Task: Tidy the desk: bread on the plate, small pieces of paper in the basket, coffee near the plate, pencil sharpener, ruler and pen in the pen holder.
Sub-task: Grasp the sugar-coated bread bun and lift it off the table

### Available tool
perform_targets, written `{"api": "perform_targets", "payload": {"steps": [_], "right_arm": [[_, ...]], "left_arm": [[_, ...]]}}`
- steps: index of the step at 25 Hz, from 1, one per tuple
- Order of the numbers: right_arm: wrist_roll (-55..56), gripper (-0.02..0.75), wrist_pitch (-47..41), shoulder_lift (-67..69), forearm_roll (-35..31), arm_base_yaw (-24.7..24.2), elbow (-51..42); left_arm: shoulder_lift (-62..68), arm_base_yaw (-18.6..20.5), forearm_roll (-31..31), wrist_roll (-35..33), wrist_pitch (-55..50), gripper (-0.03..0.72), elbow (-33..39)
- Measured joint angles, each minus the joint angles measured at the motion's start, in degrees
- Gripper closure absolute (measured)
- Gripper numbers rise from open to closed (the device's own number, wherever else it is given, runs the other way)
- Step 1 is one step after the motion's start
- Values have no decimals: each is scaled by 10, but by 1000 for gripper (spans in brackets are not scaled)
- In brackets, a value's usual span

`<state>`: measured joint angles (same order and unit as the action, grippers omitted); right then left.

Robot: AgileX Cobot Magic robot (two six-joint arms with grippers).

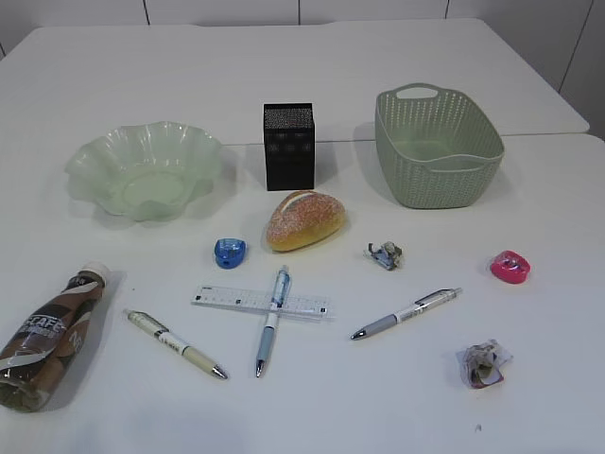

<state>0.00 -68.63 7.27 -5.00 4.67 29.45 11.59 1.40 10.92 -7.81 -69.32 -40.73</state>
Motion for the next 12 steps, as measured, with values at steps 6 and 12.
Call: {"api": "perform_targets", "payload": {"steps": [6,12], "right_arm": [[8,187,15,109,-5,0,0],[8,187,23,180,-20,0,18]], "left_arm": [[120,-24,-4,-1,-3,169,-87],[245,-66,-5,-28,-6,169,-191]]}}
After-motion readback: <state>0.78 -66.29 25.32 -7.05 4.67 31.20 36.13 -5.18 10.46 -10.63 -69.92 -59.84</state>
